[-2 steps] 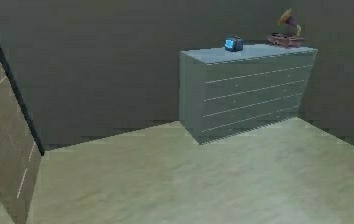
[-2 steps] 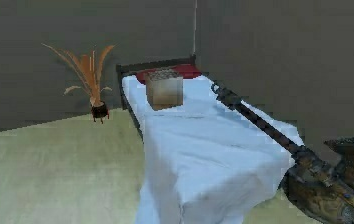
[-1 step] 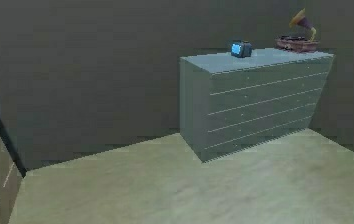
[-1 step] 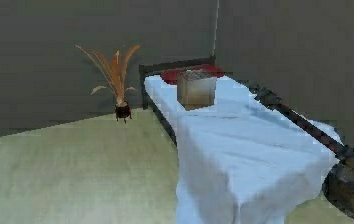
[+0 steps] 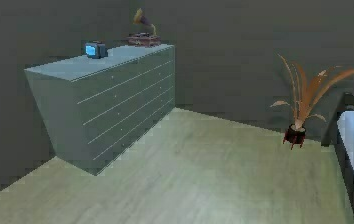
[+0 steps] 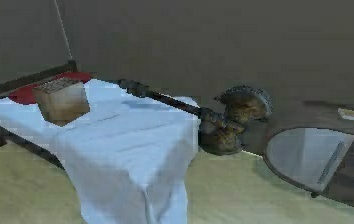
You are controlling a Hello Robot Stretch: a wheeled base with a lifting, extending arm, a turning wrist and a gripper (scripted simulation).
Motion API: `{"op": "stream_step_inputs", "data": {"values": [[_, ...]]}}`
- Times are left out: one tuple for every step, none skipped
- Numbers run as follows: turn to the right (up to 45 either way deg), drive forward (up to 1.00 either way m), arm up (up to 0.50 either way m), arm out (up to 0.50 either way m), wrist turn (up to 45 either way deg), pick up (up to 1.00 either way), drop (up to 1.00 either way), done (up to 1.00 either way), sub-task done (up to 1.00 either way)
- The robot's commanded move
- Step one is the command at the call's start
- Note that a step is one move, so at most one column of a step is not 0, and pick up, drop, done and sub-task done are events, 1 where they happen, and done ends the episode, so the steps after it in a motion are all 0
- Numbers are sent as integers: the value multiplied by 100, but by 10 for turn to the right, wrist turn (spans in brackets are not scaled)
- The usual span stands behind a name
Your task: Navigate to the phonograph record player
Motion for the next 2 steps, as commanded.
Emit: {"op": "stream_step_inputs", "data": {"values": [[0,100,0,0,0,0,0,0,0],[30,0,0,0,0,0,0,0,0]]}}
